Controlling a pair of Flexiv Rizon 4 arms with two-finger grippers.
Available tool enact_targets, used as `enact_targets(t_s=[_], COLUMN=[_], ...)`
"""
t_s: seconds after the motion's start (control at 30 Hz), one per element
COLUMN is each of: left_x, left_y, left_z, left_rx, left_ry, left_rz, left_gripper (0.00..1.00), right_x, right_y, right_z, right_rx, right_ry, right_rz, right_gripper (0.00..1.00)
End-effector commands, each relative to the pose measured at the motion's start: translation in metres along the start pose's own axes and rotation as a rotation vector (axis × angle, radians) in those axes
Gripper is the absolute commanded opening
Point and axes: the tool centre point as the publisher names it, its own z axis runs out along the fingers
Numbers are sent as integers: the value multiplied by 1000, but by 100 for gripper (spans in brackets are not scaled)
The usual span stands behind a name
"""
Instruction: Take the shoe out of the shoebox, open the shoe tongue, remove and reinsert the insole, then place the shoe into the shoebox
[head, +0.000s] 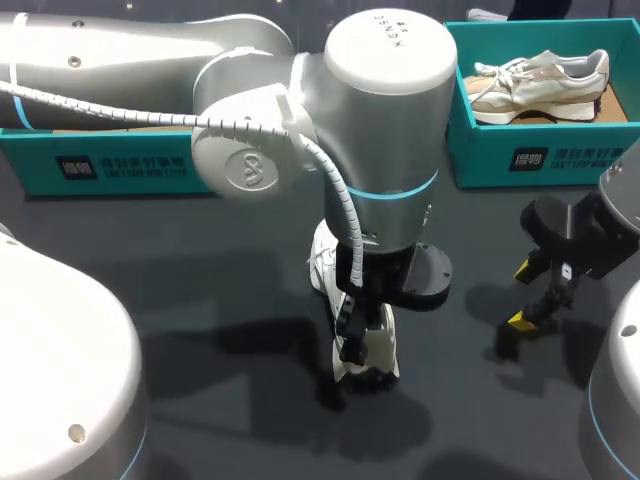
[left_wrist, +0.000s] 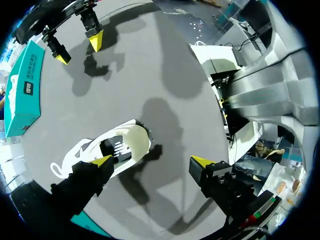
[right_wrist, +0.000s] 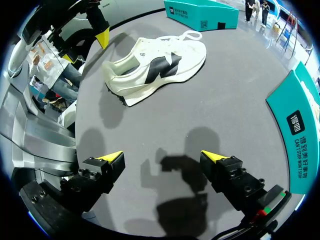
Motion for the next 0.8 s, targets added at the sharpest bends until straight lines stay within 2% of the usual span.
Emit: enact_targets(t_s=[0.03,0.2,0.43,0.8], left_x=[1,-5,-12,-12], left_y=[-7,-8,-9,-19], left_z=[12,30,45,73], left_rx=[-4,-12,-28,-67], left_ry=[-27,-33,-41,-47], left_rz=[-51,-114,-189,-277], left_gripper=[100,100,100,100], right_x=[2,2,2,2], right_y=[-1,-1,-1,-1], right_z=[-1,-1,-1,-1], right_rx=[0,0,0,0], right_ry=[-3,-3,-3,-3], right_rz=[0,0,0,0], right_gripper=[100,100,100,100])
